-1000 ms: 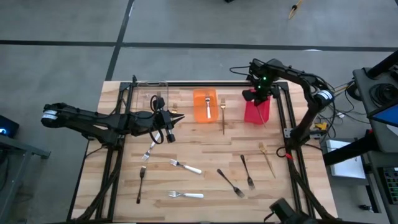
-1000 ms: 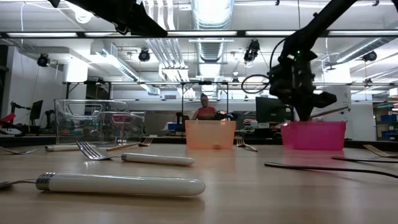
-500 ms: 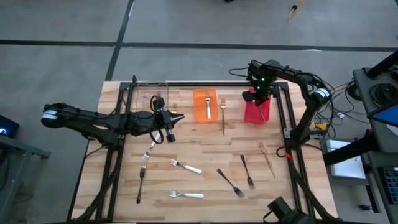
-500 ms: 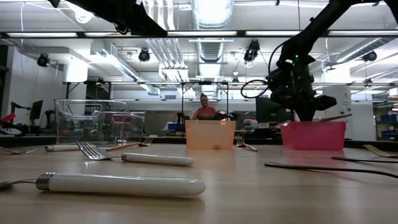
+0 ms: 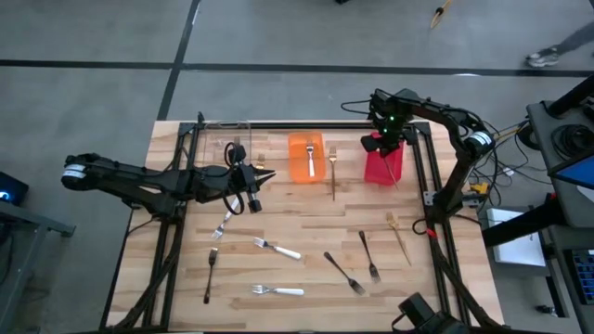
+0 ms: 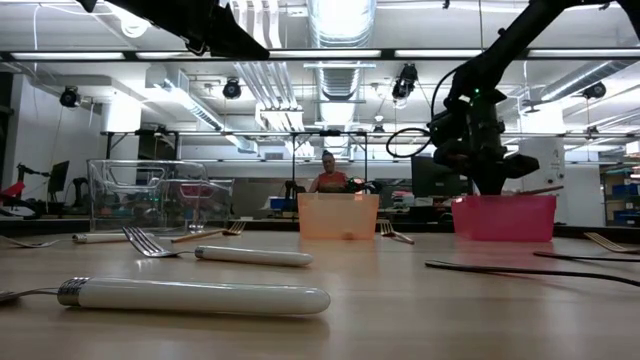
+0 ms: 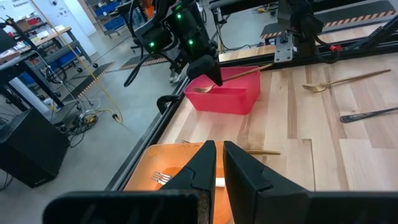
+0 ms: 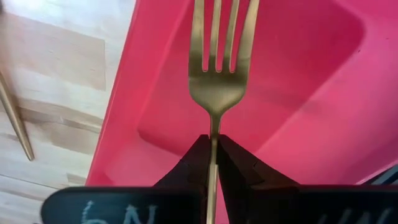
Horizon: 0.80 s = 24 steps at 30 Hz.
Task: Sort silverware by color (type)
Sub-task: Put the middle right gold fork into the red bin
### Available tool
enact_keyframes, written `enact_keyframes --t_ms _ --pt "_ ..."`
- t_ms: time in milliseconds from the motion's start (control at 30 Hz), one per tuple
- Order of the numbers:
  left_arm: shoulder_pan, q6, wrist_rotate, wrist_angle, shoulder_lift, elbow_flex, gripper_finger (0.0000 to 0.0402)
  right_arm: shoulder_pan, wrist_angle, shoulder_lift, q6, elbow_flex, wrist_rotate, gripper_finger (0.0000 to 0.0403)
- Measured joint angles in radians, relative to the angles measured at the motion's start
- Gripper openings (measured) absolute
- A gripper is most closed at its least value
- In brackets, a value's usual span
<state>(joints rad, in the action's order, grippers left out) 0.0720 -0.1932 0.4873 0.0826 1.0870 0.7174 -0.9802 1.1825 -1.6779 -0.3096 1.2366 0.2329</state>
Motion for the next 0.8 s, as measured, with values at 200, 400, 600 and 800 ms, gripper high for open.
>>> enact_keyframes --t_ms 200,400,600,800 --pt "0.000 0.000 0.000 0.000 0.000 0.000 0.0013 0.000 -0.018 0.000 0.000 0.000 -0.001 0.0013" --pt "0.000 0.000 0.000 0.000 0.000 0.000 0.0013 0.000 -0.018 0.000 0.000 0.000 -0.025 0.0013" --pt "0.000 0.000 0.000 0.000 0.000 0.000 0.0013 0.000 -0.018 0.000 0.000 0.000 -0.025 0.0013" --pt "0.000 0.000 0.000 0.000 0.000 0.000 0.0013 0.000 -0.021 -0.001 0.007 0.000 -0.025 0.0013"
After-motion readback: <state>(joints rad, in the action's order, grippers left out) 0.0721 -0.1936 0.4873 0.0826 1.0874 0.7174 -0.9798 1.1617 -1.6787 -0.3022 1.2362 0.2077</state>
